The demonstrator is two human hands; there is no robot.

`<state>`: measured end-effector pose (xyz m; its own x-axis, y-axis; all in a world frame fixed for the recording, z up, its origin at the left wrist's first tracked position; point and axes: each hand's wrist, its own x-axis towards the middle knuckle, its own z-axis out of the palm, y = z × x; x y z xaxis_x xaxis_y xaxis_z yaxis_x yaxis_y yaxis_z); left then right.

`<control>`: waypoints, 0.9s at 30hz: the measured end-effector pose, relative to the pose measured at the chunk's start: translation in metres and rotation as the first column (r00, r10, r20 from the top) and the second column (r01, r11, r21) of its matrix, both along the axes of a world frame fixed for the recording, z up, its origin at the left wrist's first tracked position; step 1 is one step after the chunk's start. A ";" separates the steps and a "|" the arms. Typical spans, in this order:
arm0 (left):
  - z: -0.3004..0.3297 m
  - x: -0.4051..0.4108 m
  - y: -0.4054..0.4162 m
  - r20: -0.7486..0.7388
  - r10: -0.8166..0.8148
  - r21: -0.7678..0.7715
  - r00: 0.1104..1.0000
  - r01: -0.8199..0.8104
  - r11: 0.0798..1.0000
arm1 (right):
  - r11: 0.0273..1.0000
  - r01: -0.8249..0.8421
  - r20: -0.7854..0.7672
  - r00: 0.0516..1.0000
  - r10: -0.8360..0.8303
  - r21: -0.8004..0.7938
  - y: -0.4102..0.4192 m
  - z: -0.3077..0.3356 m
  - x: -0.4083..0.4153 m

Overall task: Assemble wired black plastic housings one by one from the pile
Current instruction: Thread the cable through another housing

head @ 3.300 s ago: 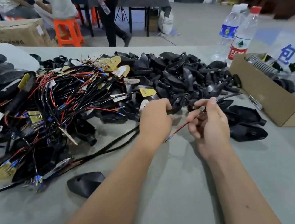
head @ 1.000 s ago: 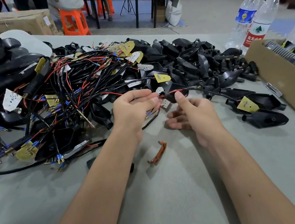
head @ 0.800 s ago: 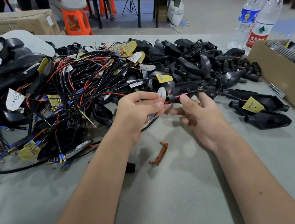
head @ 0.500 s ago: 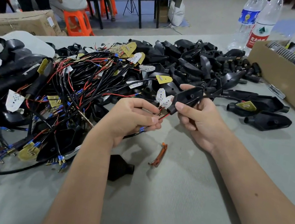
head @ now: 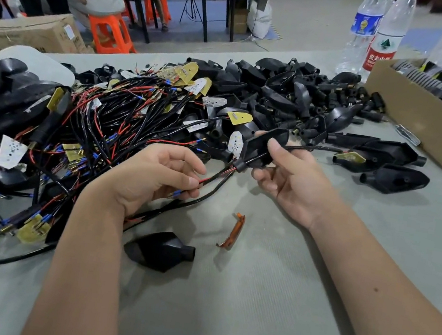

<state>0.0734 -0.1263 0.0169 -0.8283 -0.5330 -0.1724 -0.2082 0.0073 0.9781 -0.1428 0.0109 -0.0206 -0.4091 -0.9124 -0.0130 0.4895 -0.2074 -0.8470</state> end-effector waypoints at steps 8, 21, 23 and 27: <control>0.000 -0.033 0.024 0.104 -0.073 -0.074 0.992 0.081 0.994 | 0.983 0.153 -0.314 0.942 -0.116 0.098 -0.004 -0.001 0.009; 0.002 -0.017 0.016 0.129 -0.059 -0.095 0.990 0.071 0.993 | 0.960 0.275 -0.024 0.962 -0.274 0.054 -0.006 0.000 0.001; 0.006 -0.007 0.009 0.046 -0.018 -0.060 0.999 0.021 0.998 | 0.969 0.246 0.085 0.965 -0.248 0.030 -0.005 0.001 -0.002; 0.013 0.001 0.002 -0.127 -0.017 0.052 0.992 0.024 0.998 | 0.979 0.204 0.229 0.952 -0.202 0.015 -0.006 0.003 -0.003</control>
